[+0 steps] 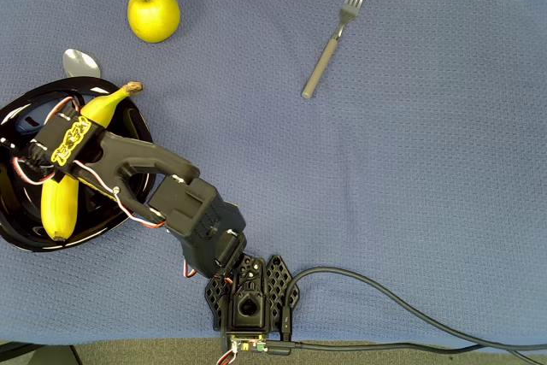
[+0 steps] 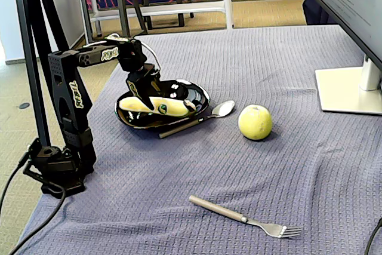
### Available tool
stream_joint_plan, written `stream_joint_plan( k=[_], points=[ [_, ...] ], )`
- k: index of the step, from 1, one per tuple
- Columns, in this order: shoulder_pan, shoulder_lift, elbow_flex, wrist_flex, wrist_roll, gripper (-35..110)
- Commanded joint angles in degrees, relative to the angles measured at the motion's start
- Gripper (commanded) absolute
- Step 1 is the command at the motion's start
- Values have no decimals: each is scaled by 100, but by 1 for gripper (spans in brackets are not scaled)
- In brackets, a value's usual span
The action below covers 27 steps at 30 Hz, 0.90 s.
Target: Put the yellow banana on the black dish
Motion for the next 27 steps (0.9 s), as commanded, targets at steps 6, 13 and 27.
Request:
stream_joint_plan(
  k=[6, 13, 27],
  points=[
    [193, 589, -677, 229, 308, 7],
    [817, 1424, -703, 519, 167, 0],
    [4263, 3384, 712, 185, -193, 0]
  ],
)
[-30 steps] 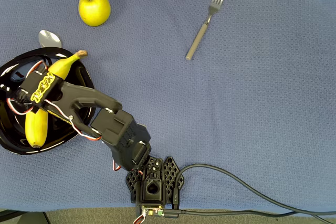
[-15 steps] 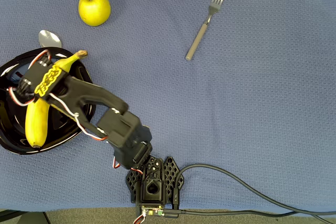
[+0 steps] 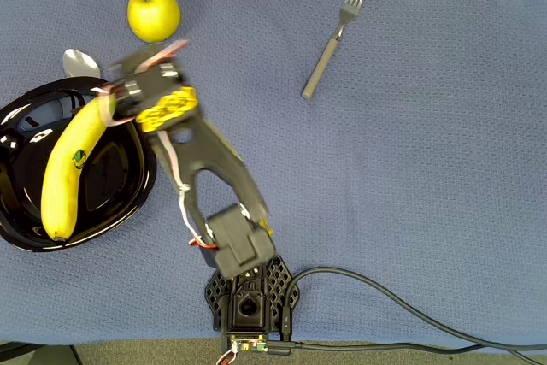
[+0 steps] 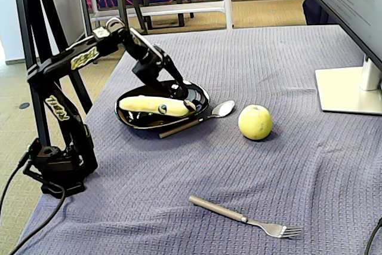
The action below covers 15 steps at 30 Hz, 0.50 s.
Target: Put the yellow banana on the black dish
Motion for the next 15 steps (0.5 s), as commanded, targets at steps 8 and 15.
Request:
stream_joint_plan(
  k=[8, 15],
  points=[
    [1969, 659, 1222, -633, -79, 0],
    [2391, 1503, 2136, -237, 598, 0]
  ],
)
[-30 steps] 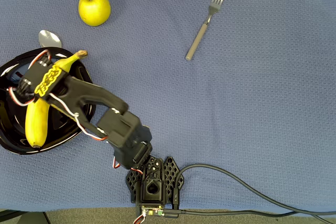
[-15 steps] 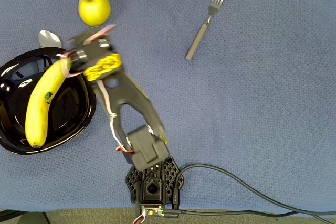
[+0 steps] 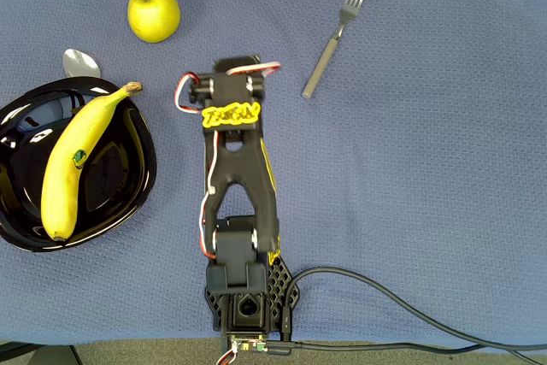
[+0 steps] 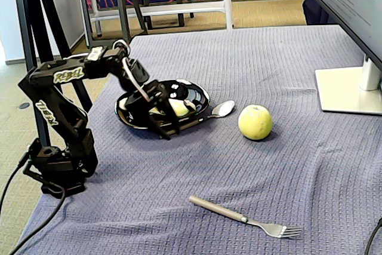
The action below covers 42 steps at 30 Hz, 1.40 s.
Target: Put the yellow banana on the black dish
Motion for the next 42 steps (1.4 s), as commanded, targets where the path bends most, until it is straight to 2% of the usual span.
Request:
stream_joint_plan(
  k=[1, 7, 13, 22, 42],
  points=[
    [193, 800, 475, 53, 264, 0],
    [308, 2048, 1257, 185, -62, 0],
    [237, 2470, 1160, 1178, 677, 0],
    [167, 3920, 2030, 1090, 580, 0],
    [431, 4430, 2988, 817, -62, 0]
  ],
)
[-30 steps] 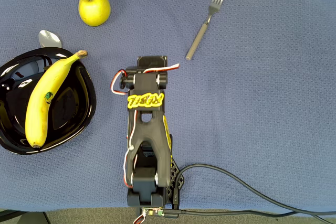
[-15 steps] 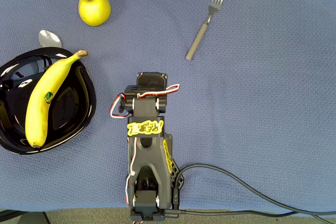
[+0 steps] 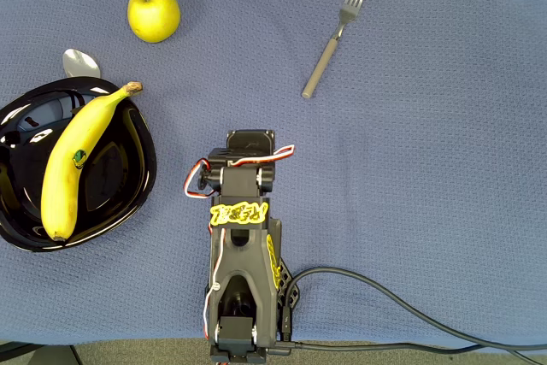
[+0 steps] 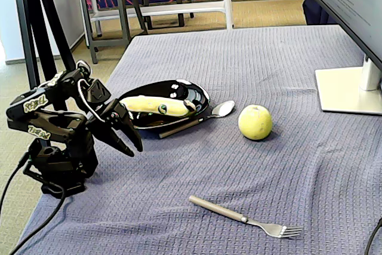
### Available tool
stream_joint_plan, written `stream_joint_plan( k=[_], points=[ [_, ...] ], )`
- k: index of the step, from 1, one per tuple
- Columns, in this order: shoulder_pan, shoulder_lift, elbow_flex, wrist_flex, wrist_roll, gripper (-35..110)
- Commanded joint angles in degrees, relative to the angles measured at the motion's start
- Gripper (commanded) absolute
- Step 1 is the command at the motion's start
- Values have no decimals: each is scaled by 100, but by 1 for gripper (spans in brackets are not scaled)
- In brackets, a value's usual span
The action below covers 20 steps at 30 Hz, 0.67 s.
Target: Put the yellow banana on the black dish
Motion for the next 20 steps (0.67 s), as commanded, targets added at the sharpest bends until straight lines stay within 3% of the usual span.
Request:
stream_joint_plan(
  k=[1, 20],
  points=[
    [26, 105, -18, -105, 0, 0],
    [-246, 492, 220, -44, 141, 0]
  ],
)
